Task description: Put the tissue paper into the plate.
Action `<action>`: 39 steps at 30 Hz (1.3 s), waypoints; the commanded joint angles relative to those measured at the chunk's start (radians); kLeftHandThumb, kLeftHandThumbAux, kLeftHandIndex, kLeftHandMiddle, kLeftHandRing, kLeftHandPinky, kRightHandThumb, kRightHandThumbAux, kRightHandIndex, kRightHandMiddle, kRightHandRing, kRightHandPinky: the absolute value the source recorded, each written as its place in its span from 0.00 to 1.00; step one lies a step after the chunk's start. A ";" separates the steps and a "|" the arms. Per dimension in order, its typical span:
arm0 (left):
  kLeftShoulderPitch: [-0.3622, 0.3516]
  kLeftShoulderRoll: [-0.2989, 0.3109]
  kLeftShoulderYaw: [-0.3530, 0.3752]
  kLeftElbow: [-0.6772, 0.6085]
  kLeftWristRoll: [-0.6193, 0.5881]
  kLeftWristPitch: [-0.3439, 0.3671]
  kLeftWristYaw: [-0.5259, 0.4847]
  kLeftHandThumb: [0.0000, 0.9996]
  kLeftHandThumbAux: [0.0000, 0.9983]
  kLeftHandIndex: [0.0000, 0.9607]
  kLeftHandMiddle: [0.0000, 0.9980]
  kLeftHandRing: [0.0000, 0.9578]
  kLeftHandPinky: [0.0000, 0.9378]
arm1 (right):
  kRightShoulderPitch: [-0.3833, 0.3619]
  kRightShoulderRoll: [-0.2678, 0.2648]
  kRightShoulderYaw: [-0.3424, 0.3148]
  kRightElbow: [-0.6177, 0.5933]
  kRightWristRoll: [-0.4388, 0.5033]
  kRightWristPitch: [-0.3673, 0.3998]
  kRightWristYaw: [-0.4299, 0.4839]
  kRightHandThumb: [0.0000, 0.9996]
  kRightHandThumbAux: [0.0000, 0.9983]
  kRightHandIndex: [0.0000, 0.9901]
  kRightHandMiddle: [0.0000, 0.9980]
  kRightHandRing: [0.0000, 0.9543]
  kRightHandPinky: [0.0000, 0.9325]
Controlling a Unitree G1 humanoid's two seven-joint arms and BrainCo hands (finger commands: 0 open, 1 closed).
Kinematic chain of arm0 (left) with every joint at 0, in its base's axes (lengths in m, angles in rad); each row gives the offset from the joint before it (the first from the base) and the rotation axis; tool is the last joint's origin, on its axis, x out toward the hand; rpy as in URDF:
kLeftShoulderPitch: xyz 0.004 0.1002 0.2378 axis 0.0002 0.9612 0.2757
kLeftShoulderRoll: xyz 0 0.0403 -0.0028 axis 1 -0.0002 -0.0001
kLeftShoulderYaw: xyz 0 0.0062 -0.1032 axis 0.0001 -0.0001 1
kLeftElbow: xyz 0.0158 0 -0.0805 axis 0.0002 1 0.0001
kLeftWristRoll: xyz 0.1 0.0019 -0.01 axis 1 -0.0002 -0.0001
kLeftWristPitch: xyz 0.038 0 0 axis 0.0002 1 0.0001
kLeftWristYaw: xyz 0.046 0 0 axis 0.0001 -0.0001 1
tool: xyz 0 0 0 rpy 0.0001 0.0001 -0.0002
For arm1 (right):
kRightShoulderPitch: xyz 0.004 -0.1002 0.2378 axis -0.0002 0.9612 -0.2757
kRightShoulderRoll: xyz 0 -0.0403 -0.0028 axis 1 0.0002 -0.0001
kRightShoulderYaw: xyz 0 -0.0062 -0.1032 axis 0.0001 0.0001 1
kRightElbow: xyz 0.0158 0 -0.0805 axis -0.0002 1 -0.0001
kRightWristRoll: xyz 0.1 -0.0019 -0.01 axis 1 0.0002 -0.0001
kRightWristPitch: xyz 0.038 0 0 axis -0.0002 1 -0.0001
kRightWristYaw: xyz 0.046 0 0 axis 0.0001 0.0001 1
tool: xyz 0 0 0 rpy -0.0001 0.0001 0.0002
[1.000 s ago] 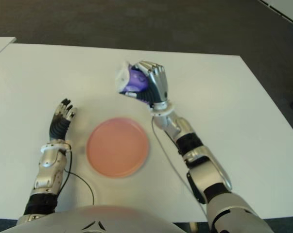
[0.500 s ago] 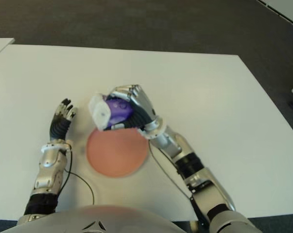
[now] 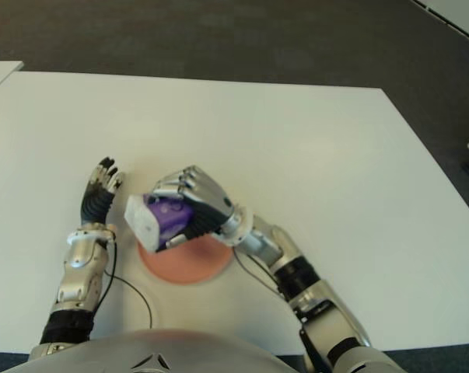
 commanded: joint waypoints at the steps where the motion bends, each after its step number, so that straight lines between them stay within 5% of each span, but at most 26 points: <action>1: 0.003 -0.007 -0.008 0.016 0.011 -0.001 0.006 0.00 0.56 0.00 0.00 0.00 0.00 | -0.011 -0.024 0.015 0.025 0.035 -0.034 0.092 0.74 0.71 0.44 0.85 0.88 0.88; 12: 0.001 -0.017 -0.005 0.012 0.008 0.004 0.012 0.00 0.57 0.01 0.01 0.00 0.00 | 0.003 -0.046 0.026 0.018 0.018 0.006 0.261 0.75 0.71 0.44 0.84 0.88 0.88; 24: 0.004 -0.012 -0.005 0.009 0.006 0.013 0.000 0.00 0.57 0.00 0.01 0.00 0.00 | 0.032 -0.027 0.022 0.043 -0.033 0.127 0.294 0.75 0.71 0.44 0.84 0.88 0.90; 39: 0.006 -0.003 -0.001 -0.001 -0.009 0.029 -0.008 0.00 0.57 0.00 0.00 0.00 0.00 | 0.053 -0.006 0.017 0.085 -0.037 0.174 0.267 0.75 0.71 0.44 0.85 0.89 0.88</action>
